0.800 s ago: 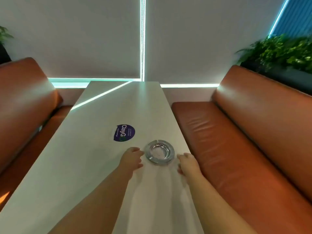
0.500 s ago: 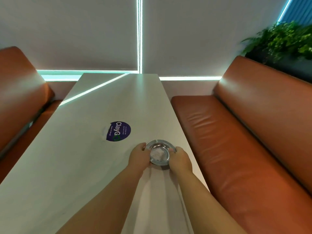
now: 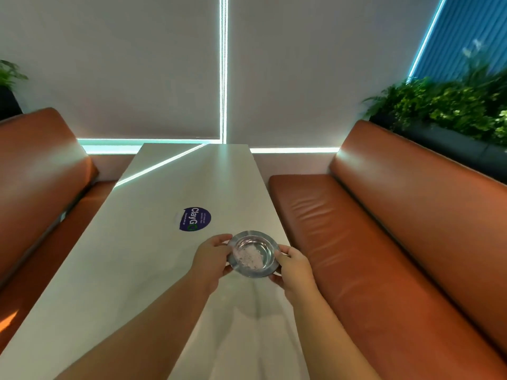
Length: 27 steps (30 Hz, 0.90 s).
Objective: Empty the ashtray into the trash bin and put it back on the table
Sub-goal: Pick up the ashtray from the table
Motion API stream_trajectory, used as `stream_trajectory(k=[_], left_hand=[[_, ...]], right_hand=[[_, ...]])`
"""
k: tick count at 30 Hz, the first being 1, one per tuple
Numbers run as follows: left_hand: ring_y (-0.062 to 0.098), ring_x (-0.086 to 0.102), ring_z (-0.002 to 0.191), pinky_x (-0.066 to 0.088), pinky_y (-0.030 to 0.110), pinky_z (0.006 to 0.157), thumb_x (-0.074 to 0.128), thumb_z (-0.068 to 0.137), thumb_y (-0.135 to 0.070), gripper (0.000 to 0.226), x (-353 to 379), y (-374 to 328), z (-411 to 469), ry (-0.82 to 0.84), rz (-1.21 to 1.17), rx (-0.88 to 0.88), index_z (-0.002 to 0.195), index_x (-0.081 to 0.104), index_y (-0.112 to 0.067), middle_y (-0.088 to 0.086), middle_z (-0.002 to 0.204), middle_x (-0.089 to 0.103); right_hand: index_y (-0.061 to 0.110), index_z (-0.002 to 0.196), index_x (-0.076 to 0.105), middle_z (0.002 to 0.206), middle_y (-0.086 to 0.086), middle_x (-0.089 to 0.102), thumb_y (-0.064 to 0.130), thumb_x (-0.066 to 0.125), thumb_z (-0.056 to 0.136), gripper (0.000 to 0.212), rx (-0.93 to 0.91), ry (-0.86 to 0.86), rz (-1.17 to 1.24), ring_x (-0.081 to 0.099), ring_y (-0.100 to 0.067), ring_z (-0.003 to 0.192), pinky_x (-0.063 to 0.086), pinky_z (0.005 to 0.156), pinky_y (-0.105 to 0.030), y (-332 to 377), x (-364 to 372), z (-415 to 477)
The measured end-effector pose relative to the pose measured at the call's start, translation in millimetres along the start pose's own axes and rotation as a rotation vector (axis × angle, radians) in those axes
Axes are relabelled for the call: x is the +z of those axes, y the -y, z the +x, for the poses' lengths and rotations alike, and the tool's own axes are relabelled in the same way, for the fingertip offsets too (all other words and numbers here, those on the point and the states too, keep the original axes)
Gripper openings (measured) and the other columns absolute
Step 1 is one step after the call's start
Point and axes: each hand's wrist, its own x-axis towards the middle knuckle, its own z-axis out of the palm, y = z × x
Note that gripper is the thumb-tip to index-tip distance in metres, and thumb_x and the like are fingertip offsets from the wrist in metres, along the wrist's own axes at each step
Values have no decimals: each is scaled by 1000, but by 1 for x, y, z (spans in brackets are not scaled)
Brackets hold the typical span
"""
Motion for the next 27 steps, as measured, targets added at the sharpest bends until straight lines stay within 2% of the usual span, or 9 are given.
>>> stream_trajectory(k=[2,5,8,11,15,17,22,27], left_hand=[[19,61,74,49,32,61,54,86,0,27,-4,-14,-40,40,-12,23,108,62,-14,6,82,64],[18,61,71,49,30,59,53,85,2,28,-10,-30,-106,118,-23,64,107,62,-13,5,81,63],[16,63,69,49,28,57,54,84,2,24,-15,-35,-170,198,-17,97,98,64,-14,6,83,66],[13,65,64,50,24,51,56,83,1,21,-12,-28,-222,285,-4,102,92,65,-16,5,82,68],[13,67,63,50,22,47,57,83,-1,20,8,4,-275,399,29,54,91,66,-17,6,85,70],[13,68,65,51,22,47,57,84,-2,20,22,22,-300,433,56,27,93,66,-18,5,87,70],[15,68,74,53,26,56,59,83,-6,22,74,67,-363,464,158,30,99,65,-19,4,90,72],[15,68,76,57,27,56,55,86,-5,22,147,126,-415,394,196,50,100,65,-18,6,94,70]], right_hand=[[13,109,63,98,-11,67,13,52,92,21,-25,6,15,62,-20,76,49,51,-28,10,-9,-41],[15,98,65,83,-4,65,12,52,93,15,-69,42,63,59,-13,68,50,48,-24,20,-25,-109],[15,90,65,74,-1,63,10,52,93,14,-96,52,138,58,-9,58,50,43,-19,20,-44,-178],[12,92,64,73,-3,64,10,54,92,11,-111,15,166,58,-8,55,51,46,-21,9,-69,-235],[5,101,64,76,-7,61,9,51,93,16,-112,-59,209,57,-12,61,52,54,-23,-18,-115,-293],[4,98,64,75,-8,62,8,51,93,14,-124,-94,240,58,-14,62,54,54,-23,-32,-141,-319],[2,110,61,82,-11,64,9,49,94,21,-110,-127,202,59,-14,60,50,43,-20,-60,-226,-361],[12,93,63,64,0,69,14,54,92,9,-84,-122,99,62,-7,48,50,40,-21,-92,-331,-365]])
